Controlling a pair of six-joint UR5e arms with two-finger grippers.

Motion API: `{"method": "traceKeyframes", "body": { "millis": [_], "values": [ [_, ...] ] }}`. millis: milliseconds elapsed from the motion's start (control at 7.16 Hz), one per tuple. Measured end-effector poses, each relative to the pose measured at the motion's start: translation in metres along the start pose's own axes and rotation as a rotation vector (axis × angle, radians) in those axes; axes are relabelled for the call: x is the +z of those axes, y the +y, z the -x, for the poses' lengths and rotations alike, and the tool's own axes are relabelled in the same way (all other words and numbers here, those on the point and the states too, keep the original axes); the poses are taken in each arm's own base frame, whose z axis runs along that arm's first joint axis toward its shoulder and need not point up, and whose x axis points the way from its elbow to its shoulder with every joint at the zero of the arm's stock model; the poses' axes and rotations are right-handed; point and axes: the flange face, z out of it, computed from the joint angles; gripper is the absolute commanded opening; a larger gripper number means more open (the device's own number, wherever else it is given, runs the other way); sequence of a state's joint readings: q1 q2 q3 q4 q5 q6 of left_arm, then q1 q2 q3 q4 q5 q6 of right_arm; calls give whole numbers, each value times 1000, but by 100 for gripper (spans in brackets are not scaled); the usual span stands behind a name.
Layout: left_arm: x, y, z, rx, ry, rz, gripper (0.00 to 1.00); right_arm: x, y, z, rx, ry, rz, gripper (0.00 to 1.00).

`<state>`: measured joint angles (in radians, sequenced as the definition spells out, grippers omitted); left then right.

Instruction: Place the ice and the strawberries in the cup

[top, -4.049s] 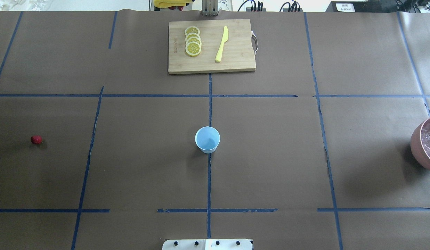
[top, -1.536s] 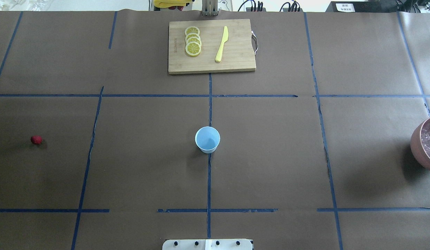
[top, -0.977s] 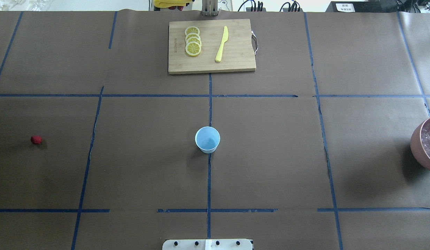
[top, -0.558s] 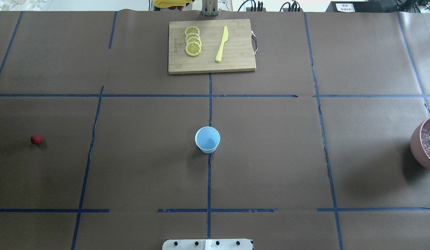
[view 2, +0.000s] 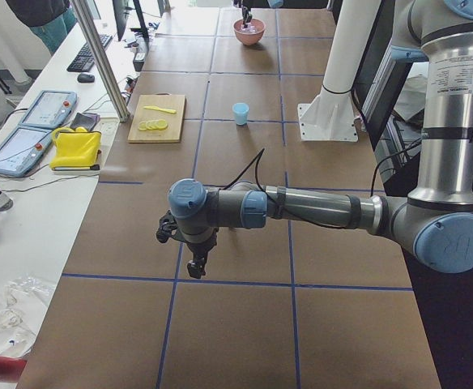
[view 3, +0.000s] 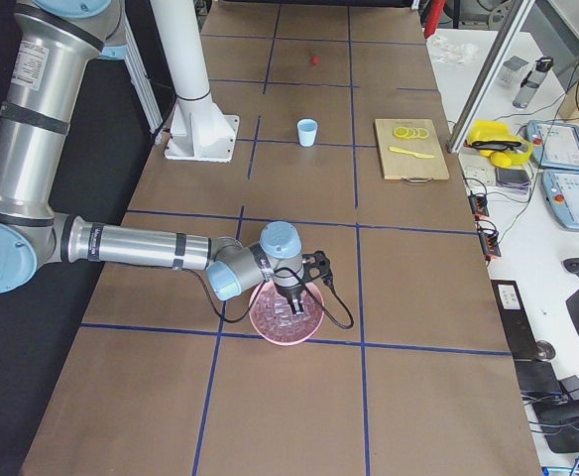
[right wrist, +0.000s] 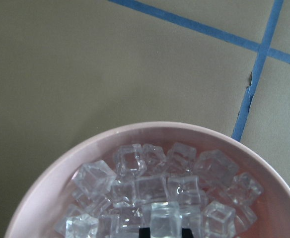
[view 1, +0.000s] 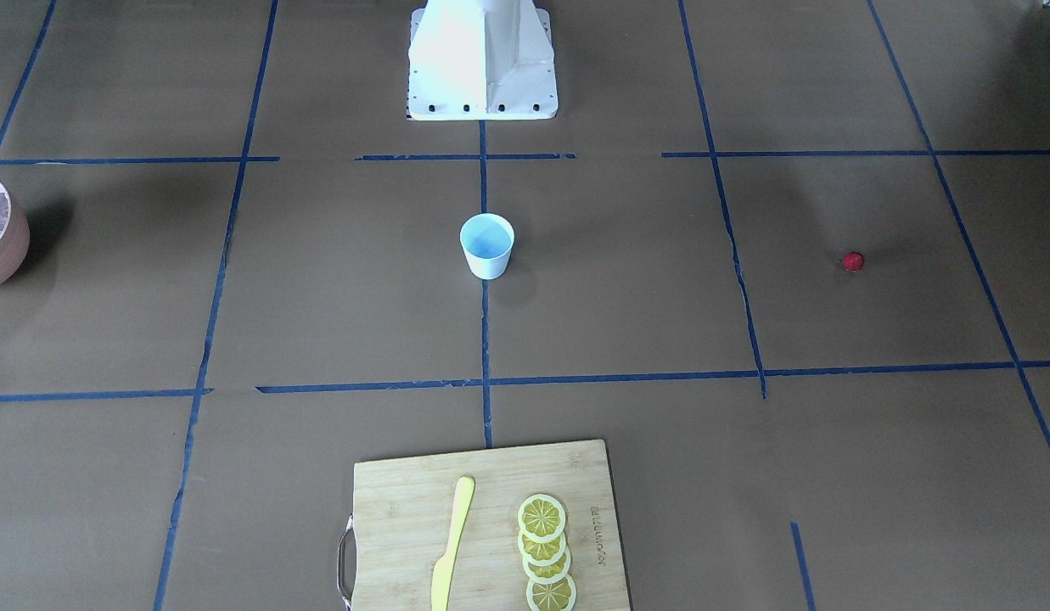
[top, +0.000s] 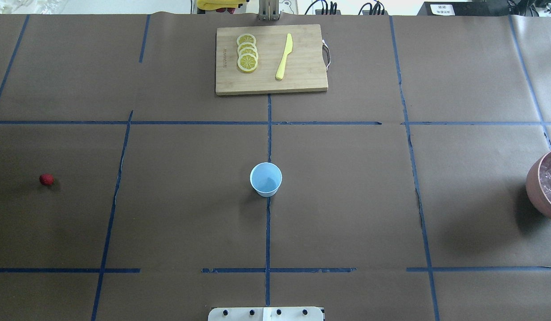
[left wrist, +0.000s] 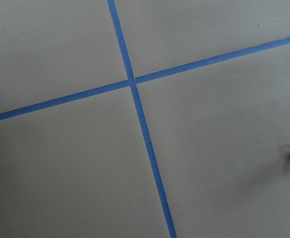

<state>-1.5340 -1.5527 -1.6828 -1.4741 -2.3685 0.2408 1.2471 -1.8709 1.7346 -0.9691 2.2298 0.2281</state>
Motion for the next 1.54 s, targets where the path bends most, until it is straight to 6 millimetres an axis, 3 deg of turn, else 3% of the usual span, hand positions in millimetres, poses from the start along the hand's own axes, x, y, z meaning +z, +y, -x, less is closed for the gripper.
{"method": "traceKeyframes", "body": {
  "millis": [279,419,698,838,1117,1536],
  "values": [
    [0,0,0,1,0,-1,100,-34,-23,12,16,-5,-47,0],
    [0,0,0,1,0,-1,100,-55,-47,29,34,-3,-45,0],
    [-1,-1,-1,1,0,-1,100,-81,-100,75,80,-14,-36,0],
    [-1,-1,-1,2,0,-1,100,-79,-128,113,105,-38,-35,0],
    [-1,-1,-1,2,0,-2,100,-54,-175,224,162,-84,-22,0],
    [-1,-1,-1,2,-1,-2,100,-22,-216,445,254,-34,12,0]
  ]
}}
